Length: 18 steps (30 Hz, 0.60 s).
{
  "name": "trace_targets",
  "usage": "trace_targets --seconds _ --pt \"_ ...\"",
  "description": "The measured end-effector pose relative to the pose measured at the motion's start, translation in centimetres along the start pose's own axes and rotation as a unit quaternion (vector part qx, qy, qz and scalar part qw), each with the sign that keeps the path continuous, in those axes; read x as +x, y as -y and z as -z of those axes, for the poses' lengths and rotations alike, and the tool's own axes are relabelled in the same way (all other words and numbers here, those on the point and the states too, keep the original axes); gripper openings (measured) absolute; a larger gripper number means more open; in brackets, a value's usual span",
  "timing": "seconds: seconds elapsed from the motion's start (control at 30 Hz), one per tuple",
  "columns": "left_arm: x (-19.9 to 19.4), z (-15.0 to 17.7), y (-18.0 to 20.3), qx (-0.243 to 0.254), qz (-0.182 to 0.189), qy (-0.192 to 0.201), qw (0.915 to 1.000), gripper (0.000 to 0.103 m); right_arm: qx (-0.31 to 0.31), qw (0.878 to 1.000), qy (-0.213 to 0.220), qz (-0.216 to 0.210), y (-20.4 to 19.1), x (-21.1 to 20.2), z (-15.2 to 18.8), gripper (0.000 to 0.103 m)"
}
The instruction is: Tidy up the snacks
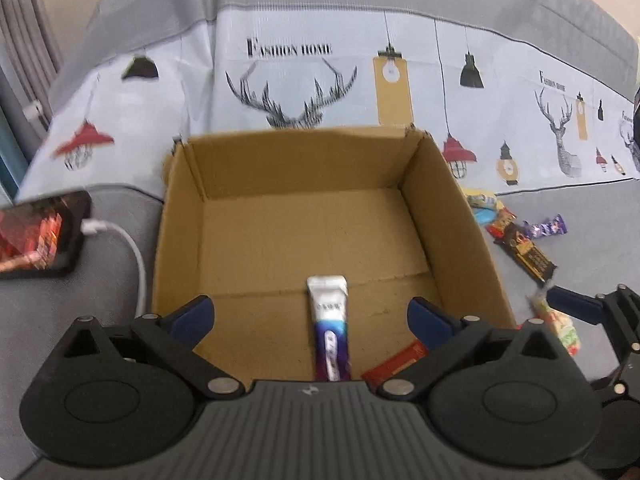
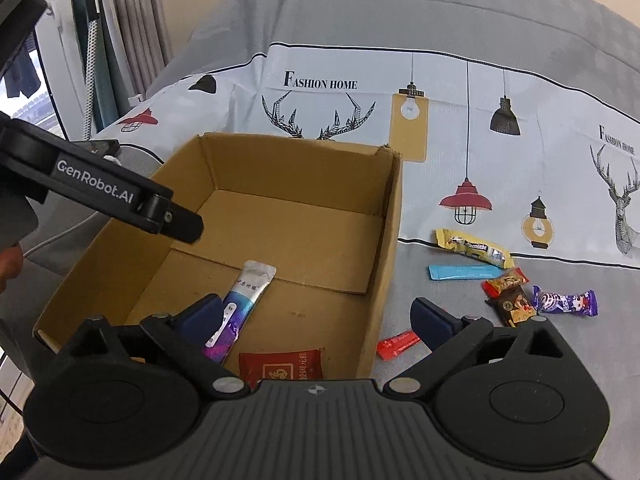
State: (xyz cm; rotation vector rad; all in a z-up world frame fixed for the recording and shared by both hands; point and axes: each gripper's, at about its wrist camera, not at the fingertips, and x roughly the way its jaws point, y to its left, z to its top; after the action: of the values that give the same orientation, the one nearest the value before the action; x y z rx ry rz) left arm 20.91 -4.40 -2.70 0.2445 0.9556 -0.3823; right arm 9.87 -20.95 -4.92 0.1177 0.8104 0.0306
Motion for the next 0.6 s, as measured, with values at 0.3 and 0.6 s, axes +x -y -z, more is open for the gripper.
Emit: trace_targets --seconds 0.3,0.6 --pt "-2.3 -3.1 0.2 0.074 -0.074 0.192 0.9758 0.103 -0.005 1.0 -0.018 0.01 -0.5 0.3 0.2 0.1" --pt "1.1 -6.2 -4.5 0.121 -0.165 0.214 0.9552 0.103 -0.027 0.999 -0.032 0.015 -1.9 0.8 0.0 0.1"
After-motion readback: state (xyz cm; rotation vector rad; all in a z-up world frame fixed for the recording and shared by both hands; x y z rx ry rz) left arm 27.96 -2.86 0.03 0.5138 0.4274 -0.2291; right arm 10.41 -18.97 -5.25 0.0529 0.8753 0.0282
